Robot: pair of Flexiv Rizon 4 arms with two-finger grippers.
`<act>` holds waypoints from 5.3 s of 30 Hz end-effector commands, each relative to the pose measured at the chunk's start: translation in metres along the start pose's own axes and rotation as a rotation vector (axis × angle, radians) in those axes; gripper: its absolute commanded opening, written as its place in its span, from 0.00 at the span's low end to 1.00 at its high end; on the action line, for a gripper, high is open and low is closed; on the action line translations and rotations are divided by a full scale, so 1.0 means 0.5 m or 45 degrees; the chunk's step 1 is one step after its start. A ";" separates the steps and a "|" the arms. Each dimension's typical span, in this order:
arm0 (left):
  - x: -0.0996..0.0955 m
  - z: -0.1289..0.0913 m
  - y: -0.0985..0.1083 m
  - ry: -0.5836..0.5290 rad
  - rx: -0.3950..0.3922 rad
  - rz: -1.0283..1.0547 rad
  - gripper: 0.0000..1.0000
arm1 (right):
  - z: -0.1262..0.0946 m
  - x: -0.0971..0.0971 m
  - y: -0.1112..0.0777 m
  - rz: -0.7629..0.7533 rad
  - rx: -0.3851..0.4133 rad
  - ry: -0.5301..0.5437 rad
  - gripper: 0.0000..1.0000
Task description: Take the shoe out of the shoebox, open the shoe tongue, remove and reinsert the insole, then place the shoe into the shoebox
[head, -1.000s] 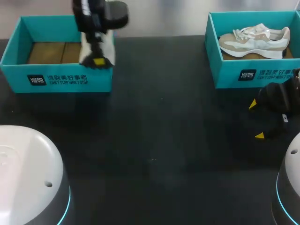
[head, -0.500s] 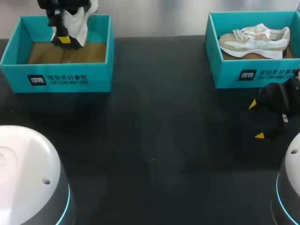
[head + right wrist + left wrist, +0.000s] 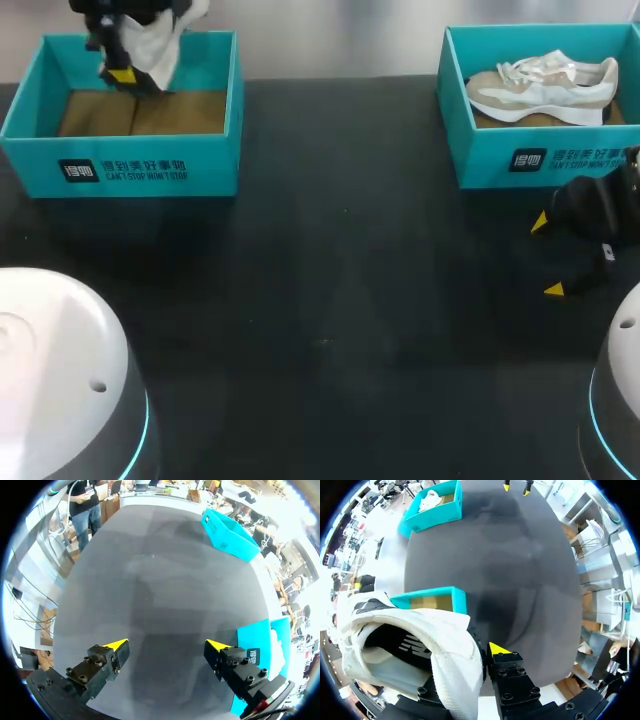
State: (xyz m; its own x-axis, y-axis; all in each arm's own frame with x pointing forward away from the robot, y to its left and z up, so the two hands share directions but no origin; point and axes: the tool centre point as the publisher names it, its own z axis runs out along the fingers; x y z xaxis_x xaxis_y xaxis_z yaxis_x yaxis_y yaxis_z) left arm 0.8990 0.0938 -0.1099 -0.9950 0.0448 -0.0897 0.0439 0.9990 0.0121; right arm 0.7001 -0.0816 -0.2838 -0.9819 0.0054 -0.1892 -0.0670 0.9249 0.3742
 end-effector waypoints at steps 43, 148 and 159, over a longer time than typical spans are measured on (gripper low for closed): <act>-0.194 0.053 0.293 0.039 -0.043 0.929 0.00 | 0.002 0.001 0.001 0.001 0.005 -0.002 1.00; -0.305 0.401 0.431 0.257 0.009 1.928 0.00 | 0.002 0.001 0.001 0.001 0.005 -0.002 1.00; -0.296 0.446 0.425 0.287 0.032 1.899 0.00 | 0.002 0.001 0.001 0.001 0.005 -0.002 1.00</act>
State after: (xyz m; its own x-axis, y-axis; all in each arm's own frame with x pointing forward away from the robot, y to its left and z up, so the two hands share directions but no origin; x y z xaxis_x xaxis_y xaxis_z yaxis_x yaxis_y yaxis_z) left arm 1.0708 0.3005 -0.3122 -0.0305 0.9896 0.1402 0.9975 0.0392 -0.0592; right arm 0.7000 -0.0815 -0.2838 -0.9819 0.0053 -0.1892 -0.0672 0.9249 0.3742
